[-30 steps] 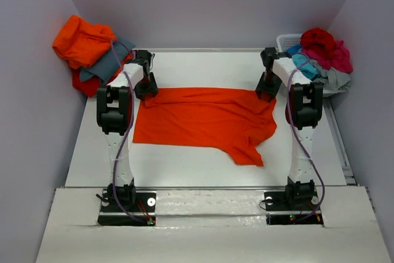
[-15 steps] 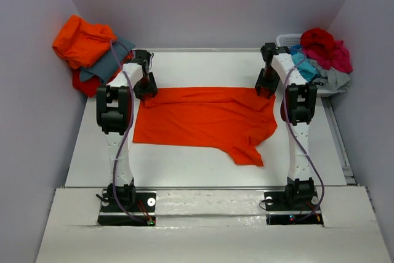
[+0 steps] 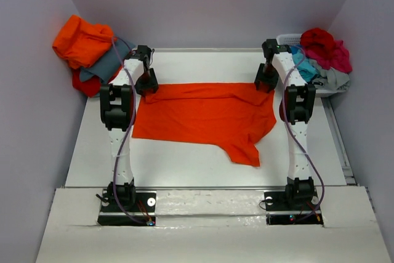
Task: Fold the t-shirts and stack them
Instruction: Fold the tshirt
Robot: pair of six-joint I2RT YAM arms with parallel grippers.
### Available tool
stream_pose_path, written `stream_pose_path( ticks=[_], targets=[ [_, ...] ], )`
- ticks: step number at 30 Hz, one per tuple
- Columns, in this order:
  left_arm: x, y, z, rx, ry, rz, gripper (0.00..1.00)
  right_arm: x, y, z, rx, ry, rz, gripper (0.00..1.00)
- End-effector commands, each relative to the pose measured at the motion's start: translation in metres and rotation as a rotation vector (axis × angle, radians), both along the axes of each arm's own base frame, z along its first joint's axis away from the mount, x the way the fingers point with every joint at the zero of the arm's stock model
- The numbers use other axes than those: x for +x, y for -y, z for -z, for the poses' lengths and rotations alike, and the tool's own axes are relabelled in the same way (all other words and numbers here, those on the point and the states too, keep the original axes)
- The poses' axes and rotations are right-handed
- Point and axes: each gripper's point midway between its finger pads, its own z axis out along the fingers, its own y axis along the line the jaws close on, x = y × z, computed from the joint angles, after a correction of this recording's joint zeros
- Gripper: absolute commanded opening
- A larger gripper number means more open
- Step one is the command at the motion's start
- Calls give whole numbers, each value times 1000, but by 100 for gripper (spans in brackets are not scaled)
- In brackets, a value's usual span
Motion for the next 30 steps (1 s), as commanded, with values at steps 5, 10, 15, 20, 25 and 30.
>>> stream_pose_path(
  ticks=[5,10,15,20,25,30],
  targets=[
    [5,-7,19,18,-42,-18,64,55,1,-4,35,192,-68,59],
    [16,-8,7,26,-12,-39,67,69,-14,-8,84,249,-135,62],
    [19,-11,-3,36,12,-62,68,69,-19,-14,83,256,-148,64],
    [19,-14,-19,47,52,-76,69,60,-18,-38,50,267,-138,67],
    [19,-7,-37,54,111,-71,70,48,-22,-59,25,272,-141,70],
    [27,5,-71,63,214,-43,77,39,-25,-89,-17,315,-134,75]
  ],
)
